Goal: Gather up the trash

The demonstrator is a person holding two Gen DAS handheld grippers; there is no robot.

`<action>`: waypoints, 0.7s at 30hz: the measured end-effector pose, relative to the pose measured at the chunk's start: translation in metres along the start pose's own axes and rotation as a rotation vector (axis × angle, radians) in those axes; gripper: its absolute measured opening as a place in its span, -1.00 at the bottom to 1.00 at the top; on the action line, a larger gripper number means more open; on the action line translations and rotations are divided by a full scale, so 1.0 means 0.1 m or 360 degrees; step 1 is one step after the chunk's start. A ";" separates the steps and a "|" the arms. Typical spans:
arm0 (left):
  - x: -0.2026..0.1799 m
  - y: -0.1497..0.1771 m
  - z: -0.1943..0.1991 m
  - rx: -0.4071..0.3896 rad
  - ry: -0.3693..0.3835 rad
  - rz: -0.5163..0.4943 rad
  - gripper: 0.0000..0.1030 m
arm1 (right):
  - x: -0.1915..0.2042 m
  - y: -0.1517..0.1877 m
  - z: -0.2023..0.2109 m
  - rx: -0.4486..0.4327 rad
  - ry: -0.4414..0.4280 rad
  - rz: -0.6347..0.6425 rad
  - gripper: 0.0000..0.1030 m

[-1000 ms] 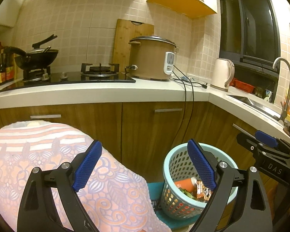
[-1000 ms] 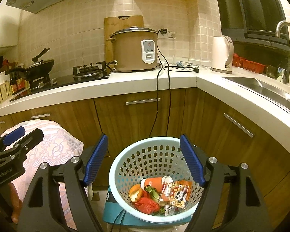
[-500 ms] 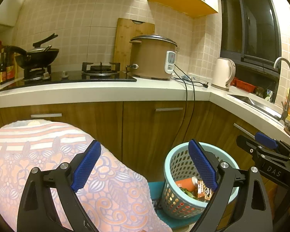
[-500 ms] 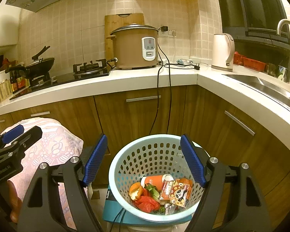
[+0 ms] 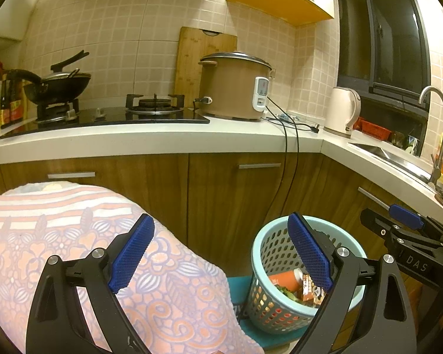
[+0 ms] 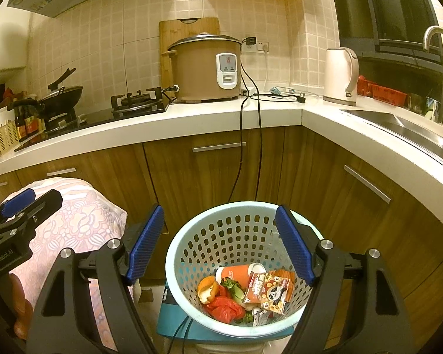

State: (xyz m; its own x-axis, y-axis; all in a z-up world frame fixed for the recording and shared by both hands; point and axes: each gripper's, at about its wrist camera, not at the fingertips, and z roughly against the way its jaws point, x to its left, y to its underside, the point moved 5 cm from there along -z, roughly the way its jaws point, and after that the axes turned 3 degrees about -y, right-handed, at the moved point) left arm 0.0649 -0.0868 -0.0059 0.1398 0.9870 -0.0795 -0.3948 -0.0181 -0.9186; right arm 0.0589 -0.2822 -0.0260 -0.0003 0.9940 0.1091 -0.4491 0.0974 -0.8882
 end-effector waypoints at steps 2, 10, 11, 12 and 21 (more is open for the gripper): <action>0.00 0.00 0.00 0.0000 -0.0001 -0.0002 0.73 | -0.01 0.00 0.00 0.0001 -0.0001 -0.0002 0.43; 0.01 0.01 0.00 0.0003 -0.0004 0.0004 0.73 | -0.02 0.01 -0.01 0.0003 -0.0003 -0.0004 0.44; 0.02 0.01 0.00 0.0003 -0.0003 0.0004 0.74 | -0.02 0.00 -0.01 0.0004 -0.0004 -0.0004 0.44; 0.02 0.01 0.00 0.0002 -0.0004 0.0003 0.74 | -0.02 0.01 -0.01 0.0005 -0.0005 -0.0005 0.44; 0.02 0.01 0.00 0.0001 -0.0003 0.0001 0.74 | -0.03 0.01 -0.02 0.0007 -0.0009 -0.0005 0.44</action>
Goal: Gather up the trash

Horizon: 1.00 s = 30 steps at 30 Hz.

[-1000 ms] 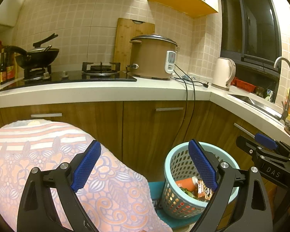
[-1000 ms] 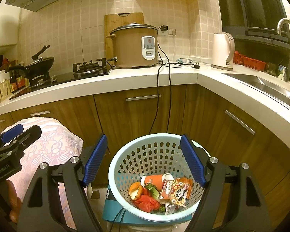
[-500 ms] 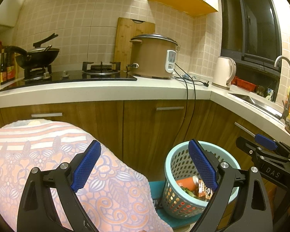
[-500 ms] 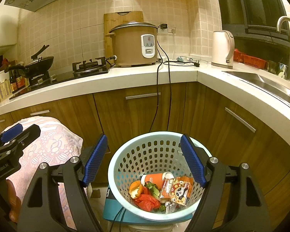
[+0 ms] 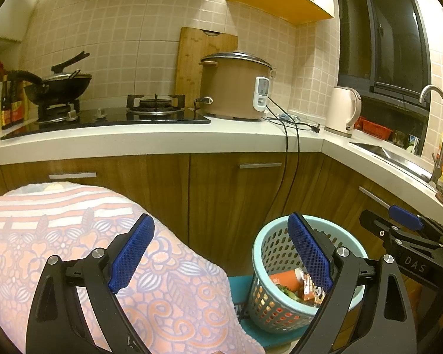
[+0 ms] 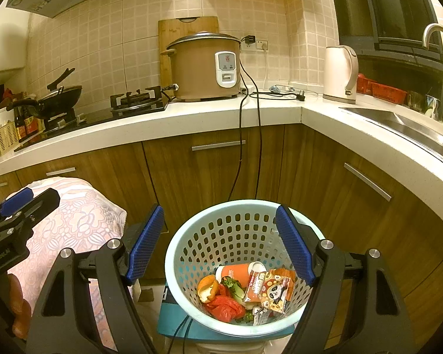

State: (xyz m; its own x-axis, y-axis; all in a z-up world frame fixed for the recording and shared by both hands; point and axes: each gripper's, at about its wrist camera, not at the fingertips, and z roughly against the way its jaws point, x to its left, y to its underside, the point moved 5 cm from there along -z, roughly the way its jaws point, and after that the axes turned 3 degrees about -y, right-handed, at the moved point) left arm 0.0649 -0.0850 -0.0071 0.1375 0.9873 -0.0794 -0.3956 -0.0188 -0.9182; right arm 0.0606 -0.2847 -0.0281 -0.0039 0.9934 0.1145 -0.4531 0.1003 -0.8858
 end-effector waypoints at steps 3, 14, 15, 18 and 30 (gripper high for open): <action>0.01 0.00 0.01 -0.0002 -0.0003 0.0001 0.74 | 0.00 0.00 0.00 0.0000 0.0002 0.0001 0.44; 0.04 -0.01 0.04 -0.0010 -0.0028 -0.0001 0.74 | 0.01 0.01 0.01 -0.0002 0.0005 0.0004 0.44; 0.03 -0.01 0.04 -0.0012 -0.0034 -0.0003 0.74 | 0.01 0.01 0.01 -0.0002 0.0005 0.0006 0.44; 0.03 -0.02 0.05 -0.0021 -0.0043 -0.0011 0.74 | 0.02 0.01 0.00 -0.0002 0.0002 0.0010 0.44; 0.01 -0.06 0.08 -0.0011 -0.0032 -0.0017 0.75 | 0.02 -0.02 0.03 -0.0008 0.0003 0.0013 0.46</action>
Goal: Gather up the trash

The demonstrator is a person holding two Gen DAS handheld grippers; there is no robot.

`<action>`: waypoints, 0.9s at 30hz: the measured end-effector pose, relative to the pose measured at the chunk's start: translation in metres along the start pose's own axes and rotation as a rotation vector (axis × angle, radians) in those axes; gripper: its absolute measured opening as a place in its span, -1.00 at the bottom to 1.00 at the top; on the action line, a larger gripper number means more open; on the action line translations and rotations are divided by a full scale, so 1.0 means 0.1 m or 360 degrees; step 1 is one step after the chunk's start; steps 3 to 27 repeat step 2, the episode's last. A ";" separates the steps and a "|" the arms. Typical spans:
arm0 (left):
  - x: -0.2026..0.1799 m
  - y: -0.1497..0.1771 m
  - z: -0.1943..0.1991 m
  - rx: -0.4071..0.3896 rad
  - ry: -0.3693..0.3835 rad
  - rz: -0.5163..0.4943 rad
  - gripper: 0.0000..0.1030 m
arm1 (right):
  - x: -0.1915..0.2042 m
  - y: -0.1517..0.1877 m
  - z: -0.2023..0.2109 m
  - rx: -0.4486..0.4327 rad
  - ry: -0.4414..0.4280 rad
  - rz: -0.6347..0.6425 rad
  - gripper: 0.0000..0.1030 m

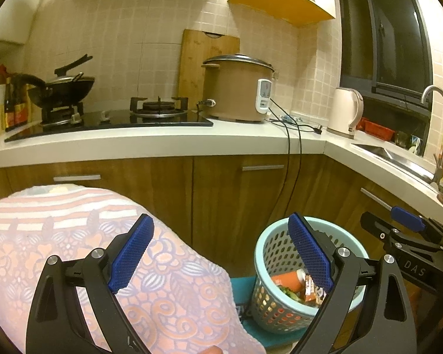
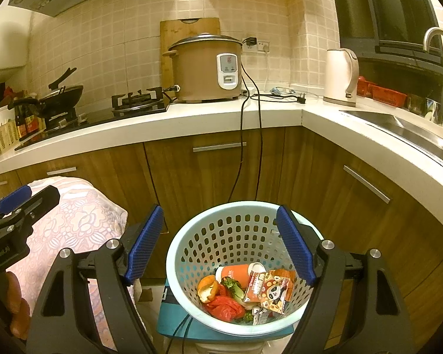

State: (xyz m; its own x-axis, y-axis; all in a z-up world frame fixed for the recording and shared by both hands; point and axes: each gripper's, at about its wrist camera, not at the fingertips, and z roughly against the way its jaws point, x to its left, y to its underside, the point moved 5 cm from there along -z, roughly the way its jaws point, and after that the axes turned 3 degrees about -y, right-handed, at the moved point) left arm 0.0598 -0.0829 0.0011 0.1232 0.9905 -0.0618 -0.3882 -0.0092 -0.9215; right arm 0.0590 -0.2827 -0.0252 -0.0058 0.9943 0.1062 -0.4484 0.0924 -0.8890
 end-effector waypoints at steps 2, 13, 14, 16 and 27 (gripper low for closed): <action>-0.02 -0.02 0.04 -0.0001 -0.0008 -0.0011 0.75 | 0.00 -0.01 0.02 -0.0007 0.0005 0.0006 0.46; -0.02 -0.02 0.04 -0.0001 -0.0008 -0.0011 0.75 | 0.00 -0.01 0.02 -0.0007 0.0005 0.0006 0.46; -0.02 -0.02 0.04 -0.0001 -0.0008 -0.0011 0.75 | 0.00 -0.01 0.02 -0.0007 0.0005 0.0006 0.46; -0.02 -0.02 0.04 -0.0001 -0.0008 -0.0011 0.75 | 0.00 -0.01 0.02 -0.0007 0.0005 0.0006 0.46; -0.02 -0.02 0.04 -0.0001 -0.0008 -0.0011 0.75 | 0.00 -0.01 0.02 -0.0007 0.0005 0.0006 0.46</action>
